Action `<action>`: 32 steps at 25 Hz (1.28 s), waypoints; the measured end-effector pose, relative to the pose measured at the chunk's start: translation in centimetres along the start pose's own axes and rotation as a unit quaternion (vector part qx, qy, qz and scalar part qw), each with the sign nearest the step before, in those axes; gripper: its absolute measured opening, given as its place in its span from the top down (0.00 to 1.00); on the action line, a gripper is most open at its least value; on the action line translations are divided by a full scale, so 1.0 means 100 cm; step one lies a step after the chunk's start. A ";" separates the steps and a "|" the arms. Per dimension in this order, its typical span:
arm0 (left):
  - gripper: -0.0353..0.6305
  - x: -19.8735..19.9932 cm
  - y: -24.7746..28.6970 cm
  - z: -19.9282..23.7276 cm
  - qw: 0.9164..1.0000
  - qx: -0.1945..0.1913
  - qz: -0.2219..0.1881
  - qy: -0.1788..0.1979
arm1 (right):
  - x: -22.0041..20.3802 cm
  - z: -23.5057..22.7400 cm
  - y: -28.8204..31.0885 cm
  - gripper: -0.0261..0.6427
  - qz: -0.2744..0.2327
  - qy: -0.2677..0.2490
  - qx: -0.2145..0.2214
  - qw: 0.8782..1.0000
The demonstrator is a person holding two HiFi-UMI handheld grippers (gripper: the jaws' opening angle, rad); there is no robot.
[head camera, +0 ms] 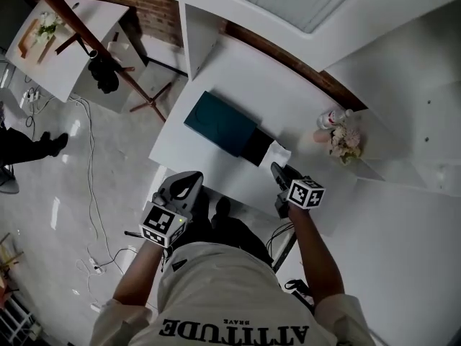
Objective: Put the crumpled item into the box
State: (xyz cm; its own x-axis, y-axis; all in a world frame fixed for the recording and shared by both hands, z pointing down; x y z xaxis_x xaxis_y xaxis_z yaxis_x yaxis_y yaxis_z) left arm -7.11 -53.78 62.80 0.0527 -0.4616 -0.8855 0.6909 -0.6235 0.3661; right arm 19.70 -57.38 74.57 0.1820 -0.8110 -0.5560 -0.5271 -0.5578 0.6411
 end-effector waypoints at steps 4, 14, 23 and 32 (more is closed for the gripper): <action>0.91 -0.001 0.007 0.009 1.000 -0.017 0.006 -0.004 | -0.009 -0.016 0.030 0.85 0.028 0.027 -0.026 0.999; 0.91 -0.006 0.005 0.043 0.999 -0.027 0.026 -0.017 | -0.032 -0.042 0.082 0.85 0.076 0.085 -0.073 0.991; 0.91 -0.013 0.000 0.064 0.999 -0.024 0.042 -0.021 | -0.035 -0.050 0.114 0.85 0.112 0.141 -0.071 0.981; 0.91 -0.016 0.008 0.073 0.998 -0.037 0.048 -0.016 | -0.047 -0.081 0.102 0.63 0.165 0.059 -0.181 0.968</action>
State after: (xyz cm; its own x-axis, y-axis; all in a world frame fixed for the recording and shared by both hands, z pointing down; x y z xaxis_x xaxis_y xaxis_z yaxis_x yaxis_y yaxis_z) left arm -11.95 -58.13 66.61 0.0997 -0.5380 -0.8371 0.7351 -0.5271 0.4263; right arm 20.20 -60.70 87.94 0.1572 -0.9582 -0.2391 -0.2514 -0.2729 0.9286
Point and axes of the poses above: the fingertips, and each gripper's own axes: y forward along the fingers, z to its left, x out of its top, the point moved 2 cm from there along -y, backward along the fingers, and after that the axes turned 2 degrees about y, right-handed, at the moved point
